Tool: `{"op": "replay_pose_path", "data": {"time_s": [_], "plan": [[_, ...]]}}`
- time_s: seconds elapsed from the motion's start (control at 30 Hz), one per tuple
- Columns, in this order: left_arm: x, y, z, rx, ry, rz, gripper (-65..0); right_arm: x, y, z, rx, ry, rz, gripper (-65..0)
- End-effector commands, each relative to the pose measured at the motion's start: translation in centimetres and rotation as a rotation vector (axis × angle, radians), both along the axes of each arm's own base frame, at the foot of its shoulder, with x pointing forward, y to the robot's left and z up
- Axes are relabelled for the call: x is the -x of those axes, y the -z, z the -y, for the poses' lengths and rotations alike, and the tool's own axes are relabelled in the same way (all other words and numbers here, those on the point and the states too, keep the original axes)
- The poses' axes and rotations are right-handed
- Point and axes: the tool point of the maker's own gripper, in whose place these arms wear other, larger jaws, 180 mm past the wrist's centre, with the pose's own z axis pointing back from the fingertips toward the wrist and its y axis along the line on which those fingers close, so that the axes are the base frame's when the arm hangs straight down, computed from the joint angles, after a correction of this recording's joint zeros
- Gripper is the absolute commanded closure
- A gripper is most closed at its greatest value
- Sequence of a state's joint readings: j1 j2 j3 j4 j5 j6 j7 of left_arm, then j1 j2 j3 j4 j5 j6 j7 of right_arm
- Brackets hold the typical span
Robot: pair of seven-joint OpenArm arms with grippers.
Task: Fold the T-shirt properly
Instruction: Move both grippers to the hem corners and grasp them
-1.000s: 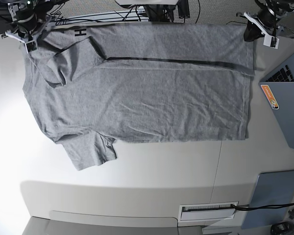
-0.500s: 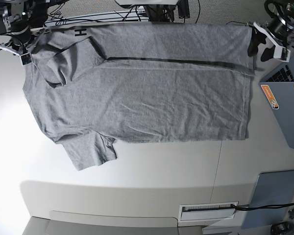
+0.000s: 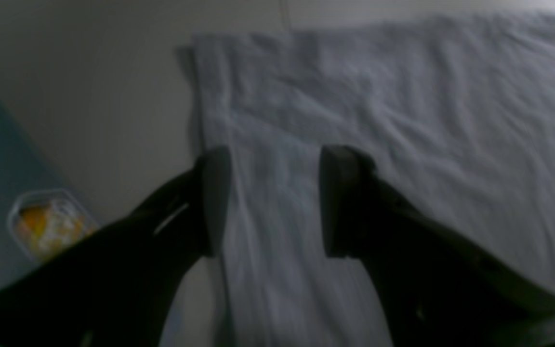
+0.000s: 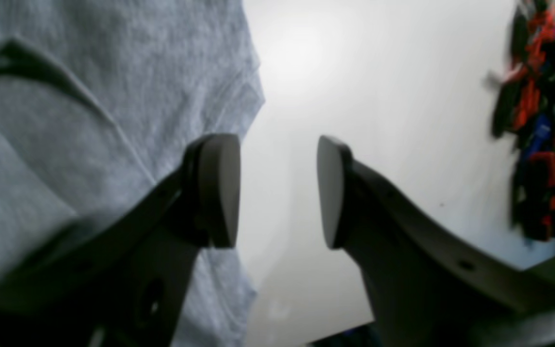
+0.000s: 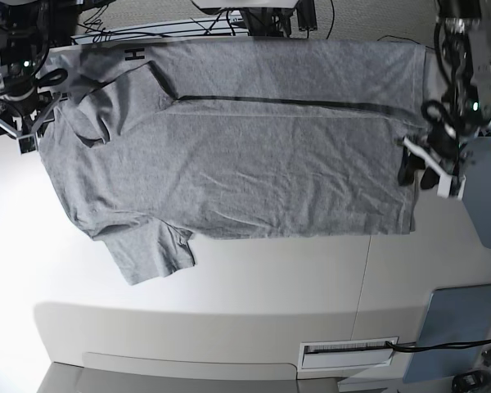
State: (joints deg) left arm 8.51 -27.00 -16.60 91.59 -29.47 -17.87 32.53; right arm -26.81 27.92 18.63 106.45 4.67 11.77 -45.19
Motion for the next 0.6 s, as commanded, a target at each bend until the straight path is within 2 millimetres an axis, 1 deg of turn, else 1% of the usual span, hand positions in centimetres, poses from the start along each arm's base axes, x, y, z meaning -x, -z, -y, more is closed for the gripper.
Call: {"op": "replay_pose_path", "data": {"time_s": [0.0,0.13,0.27,0.37,0.47,0.57], "plan": [[-1.9,-1.3,-0.6,-0.017,-0.006,0.048,-30.5,-1.1,-1.5,0.5,0.015,0.001,0.041,-26.0],[-6.0,0.0,-1.9,-0.030,-0.070,0.007,-30.5,-2.1,-1.9,0.1,-0.011,0.000,0.049,-26.0],[-8.9,1.2,-3.4,0.005,-0.127,-0.043,-30.5,-2.3,-2.0,0.1,-0.011,-0.002,0.053,-26.0],[-10.4,1.9,-4.9,0.036,-0.180,-0.076,-30.5,-2.2,-2.0,0.1,-0.010,0.000,0.049,-26.0],[-11.5,2.2,-4.8,0.072,-0.156,-0.101,-30.5,-2.2,-2.0,0.1,-0.011,0.000,0.049,-26.0],[-11.9,3.2,-4.9,0.058,-0.154,-0.142,-30.5,-2.2,-1.9,0.1,-0.011,0.001,0.047,-26.0]]}}
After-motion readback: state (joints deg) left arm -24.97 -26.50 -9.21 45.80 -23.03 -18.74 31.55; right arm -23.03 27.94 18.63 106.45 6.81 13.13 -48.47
